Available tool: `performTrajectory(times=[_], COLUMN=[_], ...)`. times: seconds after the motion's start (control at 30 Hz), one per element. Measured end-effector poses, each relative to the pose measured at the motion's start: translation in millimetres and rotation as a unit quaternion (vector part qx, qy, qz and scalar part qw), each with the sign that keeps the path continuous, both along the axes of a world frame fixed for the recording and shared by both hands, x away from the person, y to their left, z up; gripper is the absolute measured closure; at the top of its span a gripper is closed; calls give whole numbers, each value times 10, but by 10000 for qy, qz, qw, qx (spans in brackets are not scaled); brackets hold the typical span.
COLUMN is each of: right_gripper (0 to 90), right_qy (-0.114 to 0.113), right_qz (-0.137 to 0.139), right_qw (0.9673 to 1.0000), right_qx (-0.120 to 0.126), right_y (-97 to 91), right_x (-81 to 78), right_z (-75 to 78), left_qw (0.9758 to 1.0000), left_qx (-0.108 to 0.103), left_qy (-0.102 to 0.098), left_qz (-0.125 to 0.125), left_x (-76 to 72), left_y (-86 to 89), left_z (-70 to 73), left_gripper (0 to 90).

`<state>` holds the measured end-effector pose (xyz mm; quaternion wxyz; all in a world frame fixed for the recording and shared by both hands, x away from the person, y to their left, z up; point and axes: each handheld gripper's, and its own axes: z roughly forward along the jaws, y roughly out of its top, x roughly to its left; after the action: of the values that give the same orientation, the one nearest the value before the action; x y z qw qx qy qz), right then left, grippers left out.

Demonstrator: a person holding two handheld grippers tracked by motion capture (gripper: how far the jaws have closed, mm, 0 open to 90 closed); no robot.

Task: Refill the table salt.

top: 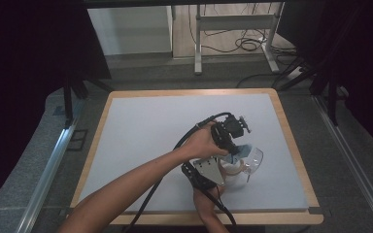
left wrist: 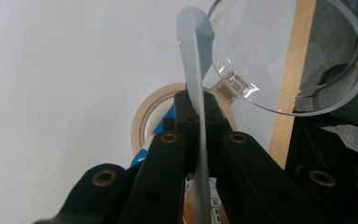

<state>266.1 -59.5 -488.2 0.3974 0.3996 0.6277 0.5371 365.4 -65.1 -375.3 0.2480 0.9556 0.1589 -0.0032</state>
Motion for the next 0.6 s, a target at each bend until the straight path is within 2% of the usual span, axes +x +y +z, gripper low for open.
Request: performTrajectory(times=[0.13, 0.37, 0.6], right_gripper=[451, 451, 453], right_qy=[-14, -24, -8], right_qz=[54, -6, -19], right_qw=[10000, 9998, 9998], right_qx=[-72, -177, -200], right_y=[16, 26, 25], right_x=[-4, -9, -7], right_z=[-18, -10, -8], left_qw=[10000, 10000, 10000], left_qx=[-3, -7, 24], left_qy=[6, -8, -6], left_qz=[36, 32, 33], left_x=[8, 7, 8], left_y=[12, 4, -6], left_z=[3, 9, 1], left_gripper=[900, 900, 900])
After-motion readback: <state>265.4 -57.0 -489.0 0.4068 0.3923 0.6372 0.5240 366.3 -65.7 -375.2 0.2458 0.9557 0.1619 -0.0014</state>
